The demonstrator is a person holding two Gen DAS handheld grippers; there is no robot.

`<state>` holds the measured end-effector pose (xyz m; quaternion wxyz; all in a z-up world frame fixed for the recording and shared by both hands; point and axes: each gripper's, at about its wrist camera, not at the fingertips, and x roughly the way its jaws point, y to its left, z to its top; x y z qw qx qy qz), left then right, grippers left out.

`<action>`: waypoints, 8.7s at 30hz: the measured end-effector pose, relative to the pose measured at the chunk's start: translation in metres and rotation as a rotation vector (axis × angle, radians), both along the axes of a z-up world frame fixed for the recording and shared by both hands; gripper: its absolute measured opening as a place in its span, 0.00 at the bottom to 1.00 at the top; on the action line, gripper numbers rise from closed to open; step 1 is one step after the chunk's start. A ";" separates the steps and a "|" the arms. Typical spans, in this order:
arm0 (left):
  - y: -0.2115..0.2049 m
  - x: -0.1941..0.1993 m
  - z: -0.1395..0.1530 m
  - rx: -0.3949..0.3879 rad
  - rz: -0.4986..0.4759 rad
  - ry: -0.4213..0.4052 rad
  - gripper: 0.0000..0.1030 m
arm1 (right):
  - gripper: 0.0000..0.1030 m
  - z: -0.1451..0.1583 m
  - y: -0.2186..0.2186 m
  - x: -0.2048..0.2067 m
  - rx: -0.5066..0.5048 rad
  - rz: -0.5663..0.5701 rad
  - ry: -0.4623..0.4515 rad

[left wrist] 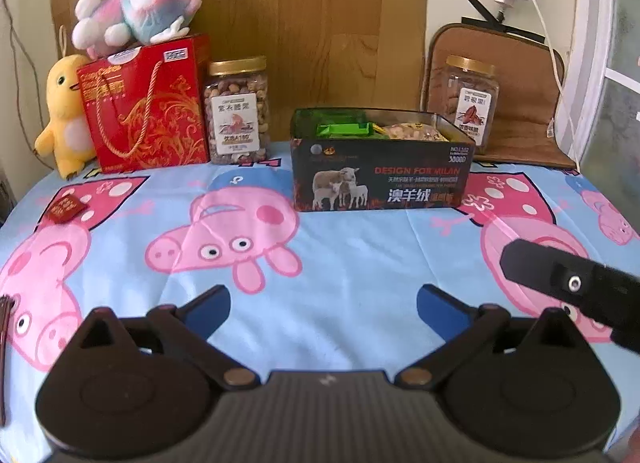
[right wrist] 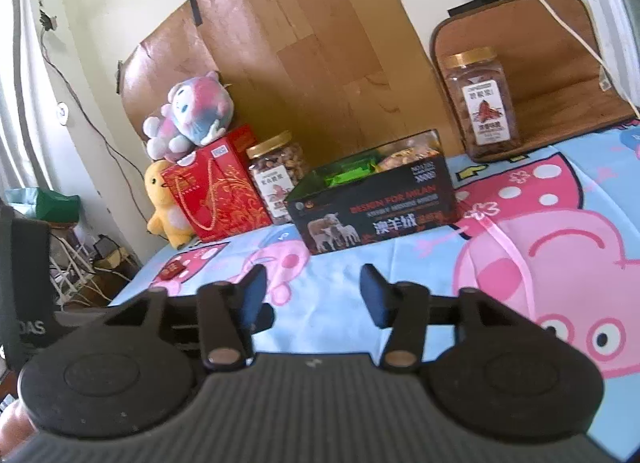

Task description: Organize snacks

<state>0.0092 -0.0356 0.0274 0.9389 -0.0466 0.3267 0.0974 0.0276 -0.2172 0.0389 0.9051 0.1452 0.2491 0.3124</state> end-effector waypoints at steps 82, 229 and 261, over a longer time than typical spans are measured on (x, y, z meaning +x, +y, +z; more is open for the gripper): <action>-0.019 -0.053 0.012 0.084 0.101 0.070 1.00 | 0.74 -0.001 -0.012 -0.049 0.018 -0.007 0.023; -0.008 -0.073 0.013 0.089 0.119 -0.005 1.00 | 0.89 -0.004 -0.010 -0.078 -0.028 -0.096 -0.070; -0.014 -0.076 0.017 0.134 0.142 -0.041 1.00 | 0.89 -0.004 -0.011 -0.084 -0.044 -0.114 -0.107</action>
